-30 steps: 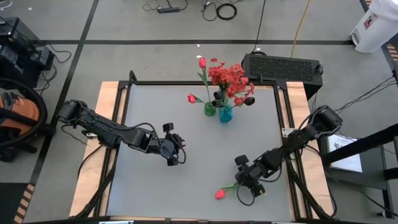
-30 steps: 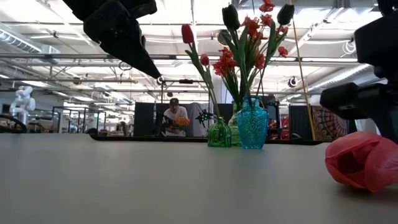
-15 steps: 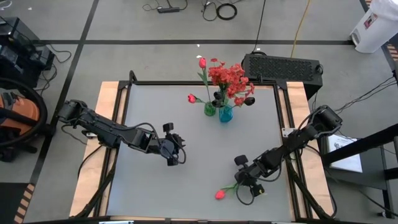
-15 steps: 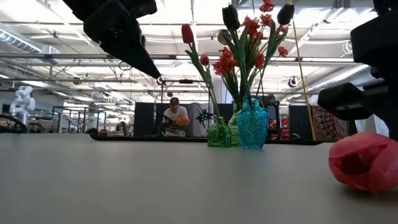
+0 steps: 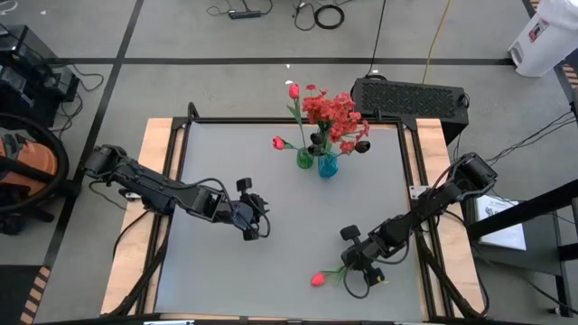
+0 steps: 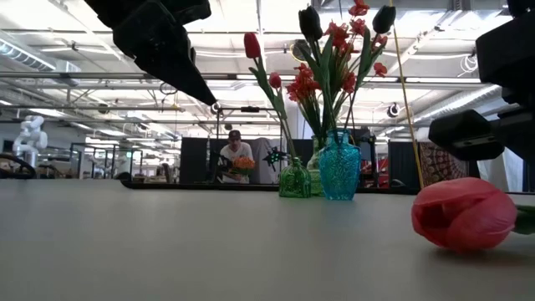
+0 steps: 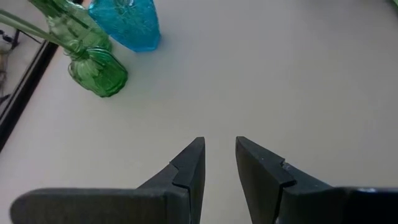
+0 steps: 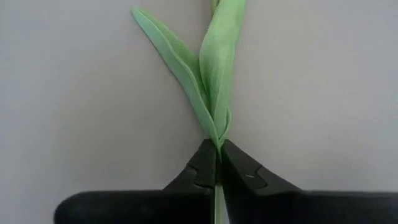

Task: Sort flowers into vase by color
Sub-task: Put the pink flower into the bottom green vase

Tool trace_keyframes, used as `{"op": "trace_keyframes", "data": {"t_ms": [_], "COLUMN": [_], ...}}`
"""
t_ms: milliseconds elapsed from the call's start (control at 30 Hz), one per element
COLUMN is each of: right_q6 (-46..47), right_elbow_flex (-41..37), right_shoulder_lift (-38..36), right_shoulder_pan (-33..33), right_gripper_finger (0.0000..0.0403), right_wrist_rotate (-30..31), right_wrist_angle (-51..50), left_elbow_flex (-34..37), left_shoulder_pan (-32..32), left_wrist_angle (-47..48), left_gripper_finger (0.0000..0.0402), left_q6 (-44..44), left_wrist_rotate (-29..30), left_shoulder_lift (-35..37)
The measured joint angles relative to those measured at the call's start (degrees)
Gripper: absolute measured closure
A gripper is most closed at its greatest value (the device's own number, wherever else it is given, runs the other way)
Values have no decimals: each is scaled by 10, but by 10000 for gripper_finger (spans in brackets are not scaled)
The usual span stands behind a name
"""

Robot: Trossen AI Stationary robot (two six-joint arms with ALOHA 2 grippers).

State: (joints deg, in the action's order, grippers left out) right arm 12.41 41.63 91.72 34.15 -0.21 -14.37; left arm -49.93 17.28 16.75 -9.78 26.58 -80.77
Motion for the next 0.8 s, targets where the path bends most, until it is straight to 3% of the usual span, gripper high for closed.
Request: {"op": "trace_keyframes", "data": {"t_ms": [200, 433, 800], "right_q6": [-35, -58, -22], "right_elbow_flex": [31, 89, 129], "right_shoulder_lift": [2, 1, -42], "right_shoulder_pan": [-1, -1, -1], "right_gripper_finger": [402, 402, 403], "right_wrist_rotate": [49, 157, 321], "right_wrist_angle": [-15, -14, -85], "left_elbow_flex": [0, 0, 0], "left_shoulder_pan": [0, 0, 14], "left_wrist_angle": [0, -13, 47], "left_gripper_finger": [304, 304, 304], "left_q6": [-3, -14, -28], "left_wrist_rotate": [25, 85, 230], "left_shoulder_lift": [0, 0, 13]}}
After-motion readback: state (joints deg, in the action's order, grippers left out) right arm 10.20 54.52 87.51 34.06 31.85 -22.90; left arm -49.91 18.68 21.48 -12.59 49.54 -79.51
